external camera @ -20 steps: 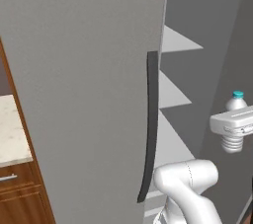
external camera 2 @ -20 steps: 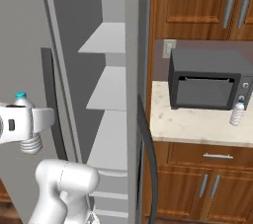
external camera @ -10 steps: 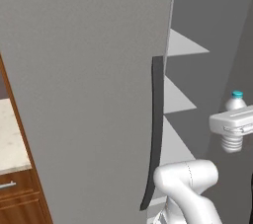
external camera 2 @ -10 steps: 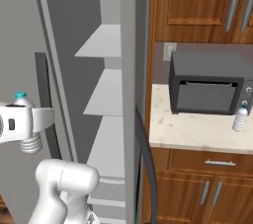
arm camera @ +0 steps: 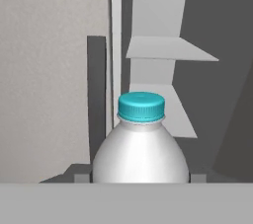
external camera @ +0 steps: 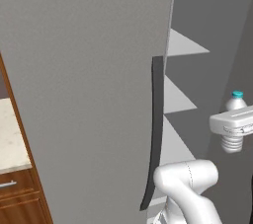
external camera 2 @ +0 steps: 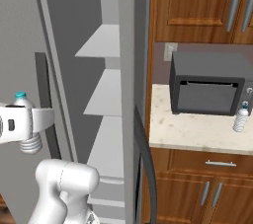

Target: Take the bottled waters from the counter and place them in the freezer to freeze. Close the freezer door after placing the bottles.

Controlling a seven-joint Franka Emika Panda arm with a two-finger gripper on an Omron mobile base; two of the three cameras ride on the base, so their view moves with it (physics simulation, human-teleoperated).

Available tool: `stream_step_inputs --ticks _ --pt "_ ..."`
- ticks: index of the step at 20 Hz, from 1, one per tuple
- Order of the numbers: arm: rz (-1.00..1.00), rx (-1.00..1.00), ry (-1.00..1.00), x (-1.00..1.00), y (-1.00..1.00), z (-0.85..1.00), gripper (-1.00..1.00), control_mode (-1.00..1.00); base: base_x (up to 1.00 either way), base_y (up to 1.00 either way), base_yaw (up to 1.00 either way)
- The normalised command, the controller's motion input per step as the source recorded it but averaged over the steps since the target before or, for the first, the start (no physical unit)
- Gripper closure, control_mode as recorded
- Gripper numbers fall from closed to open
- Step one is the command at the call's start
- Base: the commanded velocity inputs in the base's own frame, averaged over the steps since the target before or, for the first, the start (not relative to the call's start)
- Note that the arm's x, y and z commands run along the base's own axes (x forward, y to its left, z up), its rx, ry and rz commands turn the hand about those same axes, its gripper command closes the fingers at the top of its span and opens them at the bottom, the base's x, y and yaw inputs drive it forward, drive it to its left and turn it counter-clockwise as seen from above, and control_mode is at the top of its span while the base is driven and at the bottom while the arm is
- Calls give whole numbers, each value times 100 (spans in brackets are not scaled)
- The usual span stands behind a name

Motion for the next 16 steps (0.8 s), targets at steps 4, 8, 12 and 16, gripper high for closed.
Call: stream_step_inputs --ticks 4,8,12,16 --pt "0 0 0 29 0 0 100 -100 0 0 0" --pt "-1 0 -2 27 -2 0 100 -100 0 0 0" --pt "-11 0 -1 21 0 0 100 -100 0 0 0" --pt "-18 0 -3 34 -4 4 100 -100 0 0 0"
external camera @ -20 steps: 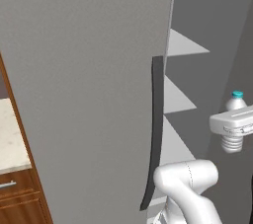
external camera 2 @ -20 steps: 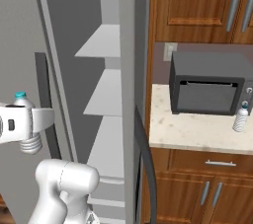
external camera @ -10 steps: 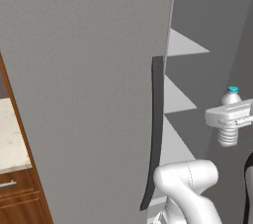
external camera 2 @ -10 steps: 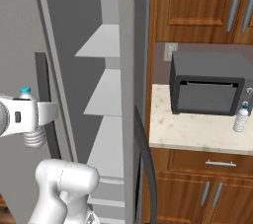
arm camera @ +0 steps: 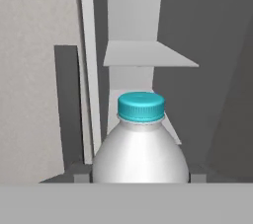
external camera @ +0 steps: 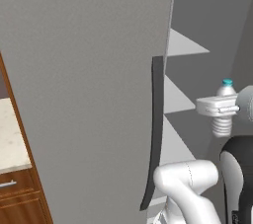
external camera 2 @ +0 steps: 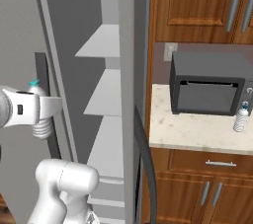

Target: Take the bottled waters from the counter and place them in the freezer to freeze. Close the freezer door after placing the bottles.

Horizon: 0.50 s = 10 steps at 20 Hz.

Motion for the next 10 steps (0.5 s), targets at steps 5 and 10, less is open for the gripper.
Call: stream_step_inputs --ticks 5,10 --pt "-10 2 0 27 -35 26 100 -100 0 0 0" --pt "2 1 0 27 -26 25 100 -100 0 0 0"
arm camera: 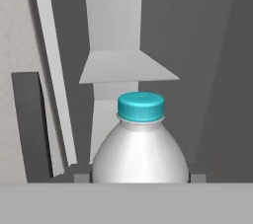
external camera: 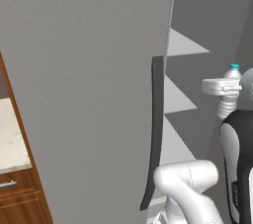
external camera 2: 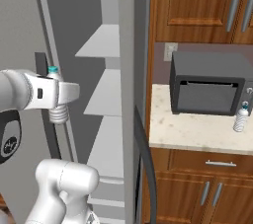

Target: Take the bottled waters from the counter and place them in the freezer to freeze. Close the freezer door after placing the bottles.

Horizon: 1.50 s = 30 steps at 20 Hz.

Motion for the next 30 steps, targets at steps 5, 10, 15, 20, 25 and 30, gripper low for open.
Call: stream_step_inputs --ticks 5,10,15,20,25,30 --pt "4 0 0 36 -1 8 100 -100 0 0 0" --pt "4 0 -4 54 0 11 100 -100 0 0 0" --pt "1 0 -1 59 0 19 100 -100 0 0 0" --pt "9 0 0 55 -15 12 100 -100 0 0 0" --pt "12 0 0 36 -24 14 100 -100 0 0 0" --pt "2 0 0 47 -1 13 100 -100 0 0 0"
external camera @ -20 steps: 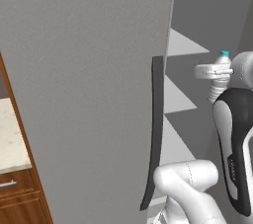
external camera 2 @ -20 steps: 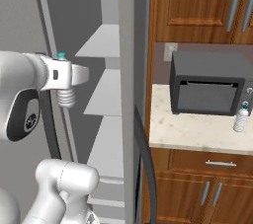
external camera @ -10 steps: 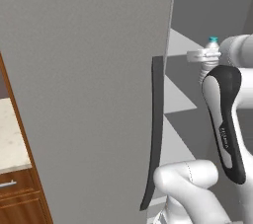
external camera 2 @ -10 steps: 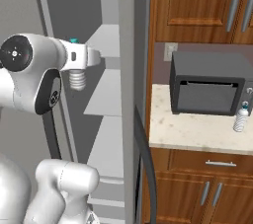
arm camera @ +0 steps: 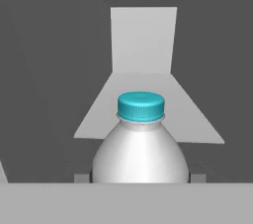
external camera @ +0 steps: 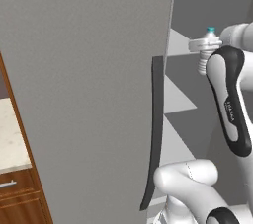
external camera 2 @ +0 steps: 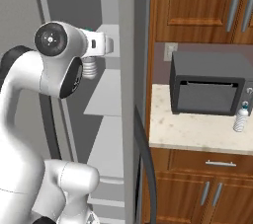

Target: Take the bottled waters from the counter and place them in the freezer to freeze. Close the freezer door after placing the bottles.

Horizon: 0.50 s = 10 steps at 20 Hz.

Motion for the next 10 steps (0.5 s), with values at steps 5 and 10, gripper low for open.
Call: stream_step_inputs --ticks 5,10 --pt "0 0 0 64 0 6 100 -100 0 0 0" --pt "0 0 0 54 0 0 100 -100 0 0 0"
